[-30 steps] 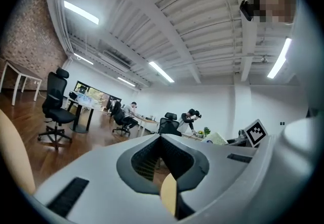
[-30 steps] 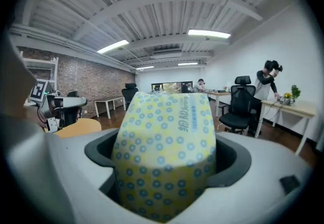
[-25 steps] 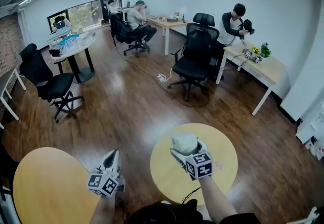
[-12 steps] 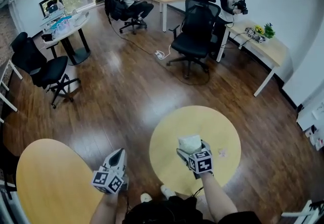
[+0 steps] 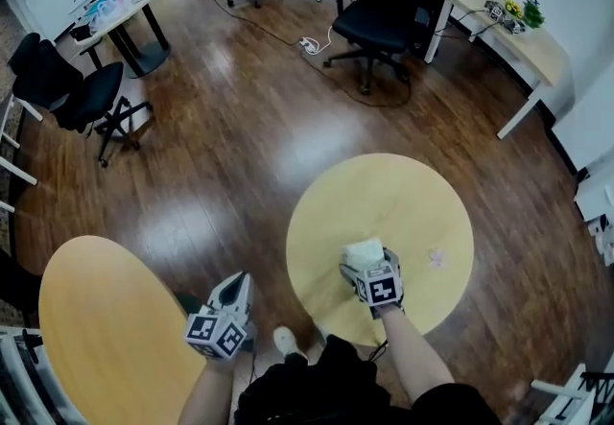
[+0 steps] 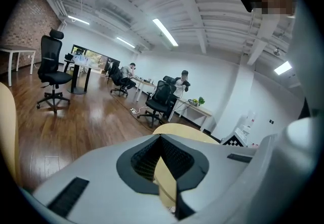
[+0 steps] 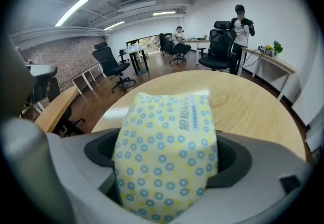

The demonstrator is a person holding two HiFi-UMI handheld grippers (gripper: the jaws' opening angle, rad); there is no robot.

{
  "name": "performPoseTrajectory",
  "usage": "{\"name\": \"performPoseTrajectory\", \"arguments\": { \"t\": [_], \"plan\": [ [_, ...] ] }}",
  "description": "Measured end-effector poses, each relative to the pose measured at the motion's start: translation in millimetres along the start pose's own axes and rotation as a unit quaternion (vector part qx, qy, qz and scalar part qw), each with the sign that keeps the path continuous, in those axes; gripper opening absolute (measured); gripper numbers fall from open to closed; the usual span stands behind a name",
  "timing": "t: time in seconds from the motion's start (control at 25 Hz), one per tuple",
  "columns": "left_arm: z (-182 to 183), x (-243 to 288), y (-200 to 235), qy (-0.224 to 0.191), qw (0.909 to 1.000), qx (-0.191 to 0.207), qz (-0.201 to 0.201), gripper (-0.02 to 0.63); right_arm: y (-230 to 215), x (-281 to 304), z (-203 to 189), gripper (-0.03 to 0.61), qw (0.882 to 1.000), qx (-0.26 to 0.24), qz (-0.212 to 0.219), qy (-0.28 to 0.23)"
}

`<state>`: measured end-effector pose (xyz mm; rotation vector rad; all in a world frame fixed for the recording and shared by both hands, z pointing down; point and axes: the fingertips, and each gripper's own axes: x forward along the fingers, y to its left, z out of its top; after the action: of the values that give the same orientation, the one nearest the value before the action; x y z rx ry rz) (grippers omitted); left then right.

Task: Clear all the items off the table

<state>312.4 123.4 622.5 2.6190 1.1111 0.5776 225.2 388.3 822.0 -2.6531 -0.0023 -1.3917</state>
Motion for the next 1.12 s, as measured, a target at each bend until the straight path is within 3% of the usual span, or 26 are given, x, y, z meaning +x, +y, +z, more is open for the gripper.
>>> {"name": "performPoseTrajectory", "arguments": {
  "t": [0.2, 0.36, 0.56, 0.72, 0.92, 0.96, 1.08, 1.12],
  "plan": [
    [-2.3, -16.0, 2.6, 0.007, 0.9999, 0.002, 0.007, -0.009, -1.5, 3.6, -2.9, 0.523, 0.999, 0.004, 0.007, 0.045],
    [14.6, -24.8, 7.0, -0.015, 0.9997, -0.004, 0.02, -0.009, -3.5, 7.8, -10.8, 0.551, 0.998, 0.006, 0.004, 0.067],
    [21.3, -30.7, 10.0, -0.031, 0.9995, 0.007, 0.008, -0.009, -6.2, 8.8, -4.2, 0.56, 0.999, -0.004, -0.019, 0.045],
    [34.1, -41.5, 13.4, -0.048, 0.9988, -0.009, 0.006, -0.009, -4.4, -18.8, 25.1, 0.56, 0.998, 0.015, -0.036, -0.052],
    [50.9, -36.9, 17.7, -0.085, 0.996, -0.025, -0.009, -0.009, -1.5, -75.5, 81.1, 0.559, 0.982, 0.032, -0.033, -0.183],
    [55.9, -36.3, 13.6, -0.09, 0.9955, -0.026, -0.014, -0.009, -2.2, -93.2, 92.0, 0.558, 0.975, 0.036, -0.036, -0.216],
    [70.0, -39.1, 12.6, -0.109, 0.9932, -0.033, -0.022, -0.009, 9.2, -157.3, 130.3, 0.398, 0.938, 0.044, -0.029, -0.343],
    [73.5, -40.1, 15.5, -0.117, 0.9922, -0.034, -0.025, -0.009, 16.8, -177.2, 142.2, 0.39, 0.925, 0.041, -0.021, -0.378]
  ]
}}
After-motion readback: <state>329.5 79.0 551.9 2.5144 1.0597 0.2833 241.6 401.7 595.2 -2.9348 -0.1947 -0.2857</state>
